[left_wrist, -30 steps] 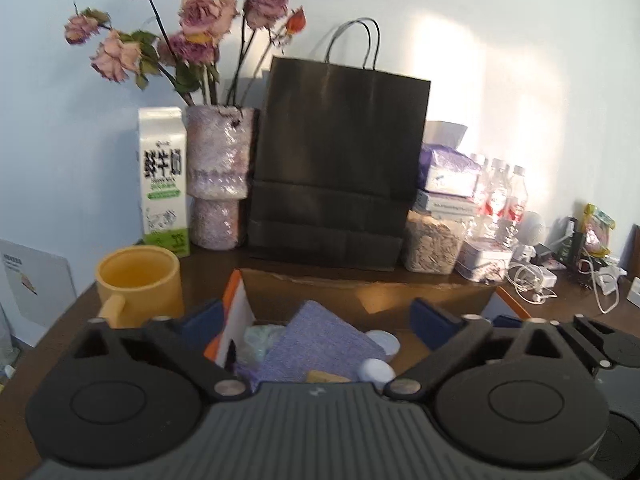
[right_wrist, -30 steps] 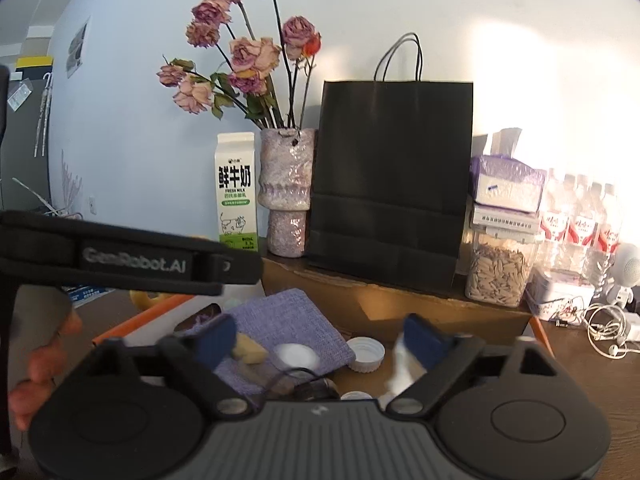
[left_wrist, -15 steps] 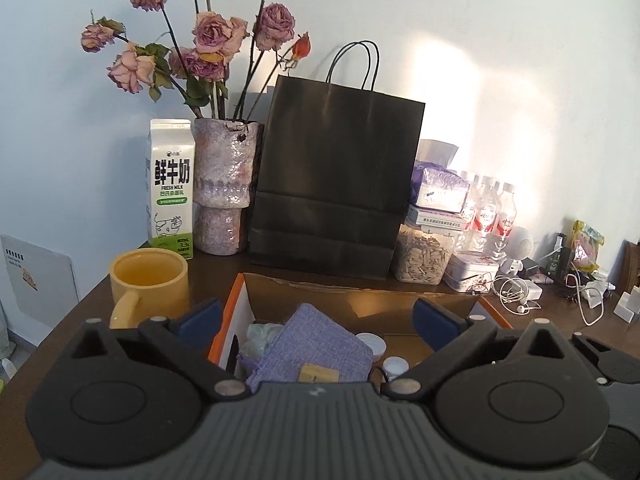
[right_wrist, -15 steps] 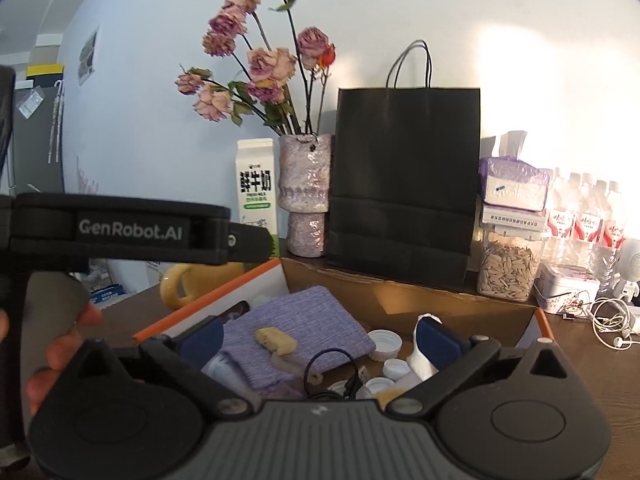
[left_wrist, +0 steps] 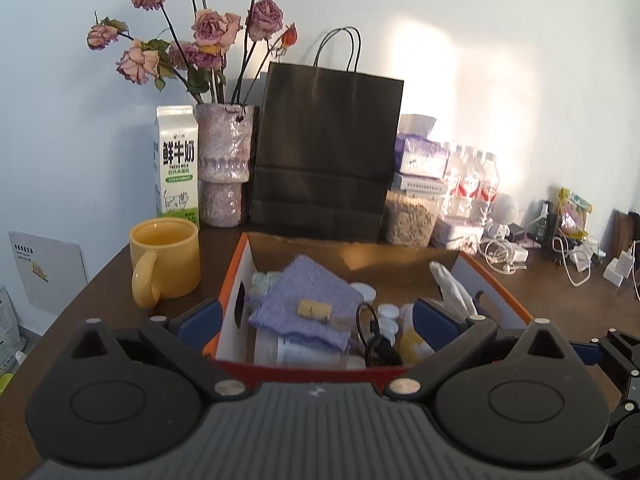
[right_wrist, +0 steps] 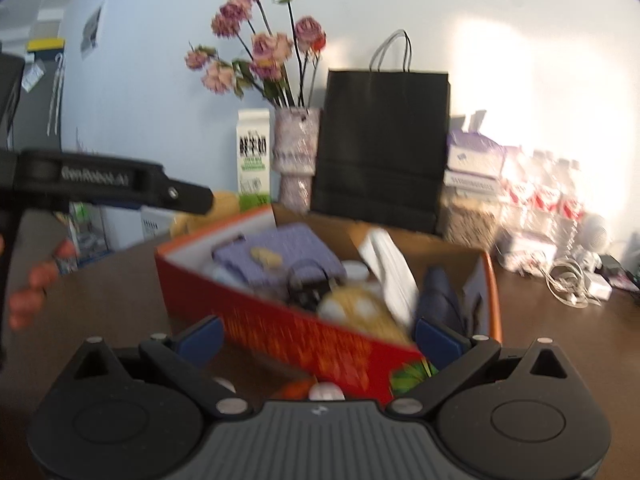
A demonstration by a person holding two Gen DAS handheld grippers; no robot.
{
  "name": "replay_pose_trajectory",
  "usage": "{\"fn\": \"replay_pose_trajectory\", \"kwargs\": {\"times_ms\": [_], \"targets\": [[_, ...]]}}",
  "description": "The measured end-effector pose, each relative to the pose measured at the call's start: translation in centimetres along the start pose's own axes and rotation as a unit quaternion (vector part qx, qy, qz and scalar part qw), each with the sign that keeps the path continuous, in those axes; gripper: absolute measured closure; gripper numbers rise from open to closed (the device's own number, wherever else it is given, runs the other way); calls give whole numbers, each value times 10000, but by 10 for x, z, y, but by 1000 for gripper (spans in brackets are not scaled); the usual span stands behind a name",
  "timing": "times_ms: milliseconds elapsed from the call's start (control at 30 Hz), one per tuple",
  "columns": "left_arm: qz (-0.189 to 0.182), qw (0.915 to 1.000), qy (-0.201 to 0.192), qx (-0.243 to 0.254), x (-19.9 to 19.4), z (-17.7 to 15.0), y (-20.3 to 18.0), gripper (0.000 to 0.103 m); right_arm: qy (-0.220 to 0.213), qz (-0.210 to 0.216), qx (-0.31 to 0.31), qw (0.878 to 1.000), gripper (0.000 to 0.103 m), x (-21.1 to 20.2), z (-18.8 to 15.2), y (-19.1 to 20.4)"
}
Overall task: Organize objects
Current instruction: 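Grasp the white cap with the right tool while the left tool grasps the orange item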
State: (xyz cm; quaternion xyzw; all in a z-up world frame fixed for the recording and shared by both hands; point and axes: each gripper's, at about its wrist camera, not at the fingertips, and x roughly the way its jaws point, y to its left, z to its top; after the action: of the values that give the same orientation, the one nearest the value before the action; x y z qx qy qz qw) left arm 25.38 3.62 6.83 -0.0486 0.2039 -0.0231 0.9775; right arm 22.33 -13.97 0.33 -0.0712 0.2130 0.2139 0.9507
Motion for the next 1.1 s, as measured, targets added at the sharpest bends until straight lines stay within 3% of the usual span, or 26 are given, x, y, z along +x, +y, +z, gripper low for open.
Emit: {"fn": "replay_pose_trajectory", "kwargs": {"times_ms": [333, 600, 867, 1000, 1100], "targets": [[66, 9993, 371, 78, -10, -26, -4, 0, 620, 15, 79, 9980, 33, 20, -24, -11], [118, 9984, 549, 80, -15, -37, -3, 0, 1071, -38, 262, 9939, 49, 51, -27, -7], [106, 9983, 568, 93, -18, -39, -2, 0, 1018, -16, 367, 9941, 59, 55, -29, -4], [86, 9981, 603, 105, -16, -40, -5, 0, 971, 59, 378, 9945, 76, 54, -28, -4], [43, 9976, 670, 166, -12, -41, -10, 0, 918, 91, 369, 9951, 79, 53, -29, -3]]}}
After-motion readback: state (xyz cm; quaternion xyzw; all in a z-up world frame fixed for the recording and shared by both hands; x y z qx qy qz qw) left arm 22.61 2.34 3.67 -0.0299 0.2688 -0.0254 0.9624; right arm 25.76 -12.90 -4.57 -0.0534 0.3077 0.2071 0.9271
